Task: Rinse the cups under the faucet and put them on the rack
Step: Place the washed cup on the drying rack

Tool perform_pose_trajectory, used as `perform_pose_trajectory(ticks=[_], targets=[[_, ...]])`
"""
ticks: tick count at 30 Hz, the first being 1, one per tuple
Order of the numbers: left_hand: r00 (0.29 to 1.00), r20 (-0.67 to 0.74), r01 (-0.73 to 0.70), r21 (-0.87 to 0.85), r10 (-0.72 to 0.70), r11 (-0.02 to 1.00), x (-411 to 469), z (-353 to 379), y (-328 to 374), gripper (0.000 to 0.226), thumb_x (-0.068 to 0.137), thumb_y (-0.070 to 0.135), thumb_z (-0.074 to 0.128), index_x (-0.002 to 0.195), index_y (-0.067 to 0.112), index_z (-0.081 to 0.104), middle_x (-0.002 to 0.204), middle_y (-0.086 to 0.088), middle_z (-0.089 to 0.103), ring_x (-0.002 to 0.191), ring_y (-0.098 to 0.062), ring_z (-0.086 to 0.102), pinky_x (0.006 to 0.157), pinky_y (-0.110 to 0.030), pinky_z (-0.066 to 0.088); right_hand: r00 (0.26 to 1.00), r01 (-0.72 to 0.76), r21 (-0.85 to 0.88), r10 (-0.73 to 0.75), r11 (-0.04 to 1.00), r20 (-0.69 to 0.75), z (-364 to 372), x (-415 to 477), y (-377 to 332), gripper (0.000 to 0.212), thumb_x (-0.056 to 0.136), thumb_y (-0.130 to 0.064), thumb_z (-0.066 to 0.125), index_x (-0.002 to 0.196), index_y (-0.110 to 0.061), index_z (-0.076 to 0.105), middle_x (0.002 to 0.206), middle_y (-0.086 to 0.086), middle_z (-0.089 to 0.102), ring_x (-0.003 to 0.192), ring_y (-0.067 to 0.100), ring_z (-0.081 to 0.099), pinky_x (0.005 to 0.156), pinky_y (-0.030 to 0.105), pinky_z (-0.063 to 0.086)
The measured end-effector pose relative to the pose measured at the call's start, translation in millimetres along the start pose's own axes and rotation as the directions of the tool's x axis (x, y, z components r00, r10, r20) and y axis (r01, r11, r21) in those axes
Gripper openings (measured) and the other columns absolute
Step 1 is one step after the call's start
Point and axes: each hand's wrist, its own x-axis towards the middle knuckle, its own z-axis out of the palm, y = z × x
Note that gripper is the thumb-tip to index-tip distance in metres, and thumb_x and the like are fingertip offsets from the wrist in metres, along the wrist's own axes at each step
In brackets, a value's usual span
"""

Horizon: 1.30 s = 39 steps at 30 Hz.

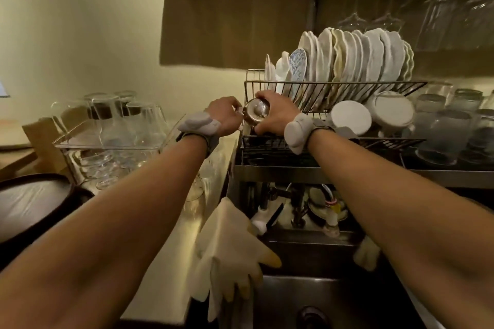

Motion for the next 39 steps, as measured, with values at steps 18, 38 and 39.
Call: perform_pose_trajectory(ticks=[18, 38, 39], targets=[[0.995, 0.095, 0.029, -0.185, -0.011, 0.982, -2.6, 13.7, -2.7, 0.023, 0.086, 0.038, 0.058, 0.095, 0.017, 0.066, 0.092, -0.002, 0.063, 0.085, -0.021, 0.058, 0.071, -0.031, 0.045, 0.988, -0.126, 0.135, 0.136, 0.983, -0.073, 10.9, -1.3, 5.8, 0.049, 0.089, -0.031, 0.058, 0.133, -0.015, 0.046, 0.135, 0.006, 0.052, 0.117, 0.020, 0.051, 0.082, 0.023, 0.035], [0.996, 0.071, 0.068, -0.257, -0.051, 0.964, -5.3, 13.5, -2.4, 0.037, 0.091, 0.035, 0.045, 0.113, 0.014, 0.065, 0.110, -0.008, 0.068, 0.098, -0.028, 0.063, 0.092, -0.042, 0.051, 0.984, -0.153, 0.171, 0.166, 0.973, -0.062, 21.1, 2.6, -0.5, 0.045, 0.094, -0.017, 0.046, 0.139, -0.019, 0.040, 0.138, 0.008, 0.050, 0.102, 0.019, 0.051, 0.078, 0.023, 0.036], [0.996, 0.066, 0.068, -0.268, -0.052, 0.961, -5.1, 14.1, -1.9, 0.037, 0.091, 0.035, 0.045, 0.115, 0.013, 0.064, 0.110, -0.009, 0.068, 0.098, -0.027, 0.063, 0.092, -0.042, 0.052, 0.985, -0.150, 0.166, 0.162, 0.975, -0.064, 21.5, 2.2, -1.1, 0.047, 0.094, -0.017, 0.046, 0.140, -0.019, 0.039, 0.140, 0.008, 0.048, 0.109, 0.021, 0.051, 0.081, 0.023, 0.035]])
